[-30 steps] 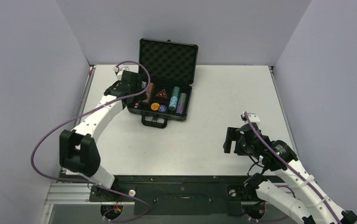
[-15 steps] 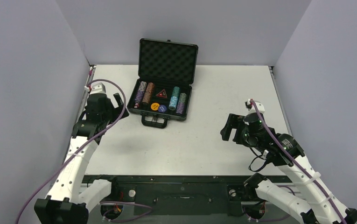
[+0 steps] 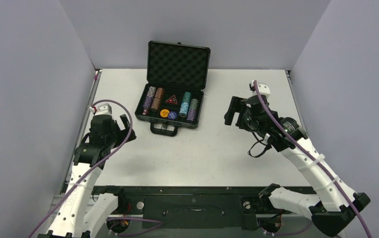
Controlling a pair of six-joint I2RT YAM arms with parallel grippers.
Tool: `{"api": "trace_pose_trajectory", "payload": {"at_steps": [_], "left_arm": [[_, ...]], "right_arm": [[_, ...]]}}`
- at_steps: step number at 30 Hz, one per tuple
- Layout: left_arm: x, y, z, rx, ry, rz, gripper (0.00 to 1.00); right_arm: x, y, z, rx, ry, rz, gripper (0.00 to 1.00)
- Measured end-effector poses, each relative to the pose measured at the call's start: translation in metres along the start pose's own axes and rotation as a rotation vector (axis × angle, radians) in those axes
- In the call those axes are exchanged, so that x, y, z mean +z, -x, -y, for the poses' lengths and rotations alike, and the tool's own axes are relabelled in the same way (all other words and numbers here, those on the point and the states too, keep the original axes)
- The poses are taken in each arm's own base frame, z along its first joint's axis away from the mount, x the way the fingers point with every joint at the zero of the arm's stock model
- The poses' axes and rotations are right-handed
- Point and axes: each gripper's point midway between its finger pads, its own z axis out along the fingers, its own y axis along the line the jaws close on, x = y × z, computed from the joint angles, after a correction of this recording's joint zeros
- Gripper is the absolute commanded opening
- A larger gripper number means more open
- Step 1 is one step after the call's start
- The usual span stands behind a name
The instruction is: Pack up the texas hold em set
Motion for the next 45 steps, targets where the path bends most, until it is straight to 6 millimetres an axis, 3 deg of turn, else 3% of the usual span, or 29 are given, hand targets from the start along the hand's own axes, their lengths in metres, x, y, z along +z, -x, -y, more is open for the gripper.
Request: {"api": "trace_pose_trajectory", "payload": {"at_steps": [12, 16, 19, 25, 31, 37, 45], "left_arm": [[-0.004, -0.007, 0.003, 0.013, -0.032, 0.013, 0.96], [-0.003, -0.009, 0.006, 0.019, -0.044, 0.009, 0.96], [0.002, -0.017, 0.014, 0.048, -0.063, -0.033, 0.96], [0.011, -0.033, 0.022, 0.078, -0.071, -0.133, 0.96], [0.007, -0.026, 0.039, 0.088, -0.101, -0.192, 0.96], [0.005, 0.015, 0.075, 0.068, -0.134, -0.218, 0.99], [0.004, 0.080, 0.132, 0.062, -0.217, -0.176, 1.00]], "right_arm": [[0.042, 0.083, -0.072, -0.089, 0.137, 0.163, 0.82], [0.067, 0.116, -0.101, -0.093, 0.167, 0.190, 0.82], [0.090, 0.130, -0.111, -0.088, 0.172, 0.187, 0.81], [0.151, 0.157, -0.095, 0.017, 0.171, 0.140, 0.73], [0.211, 0.180, -0.071, 0.155, 0.214, 0.091, 0.72], [0.259, 0.187, -0.068, 0.251, 0.277, 0.068, 0.72], [0.317, 0.184, -0.068, 0.369, 0.298, 0.076, 0.59]]}}
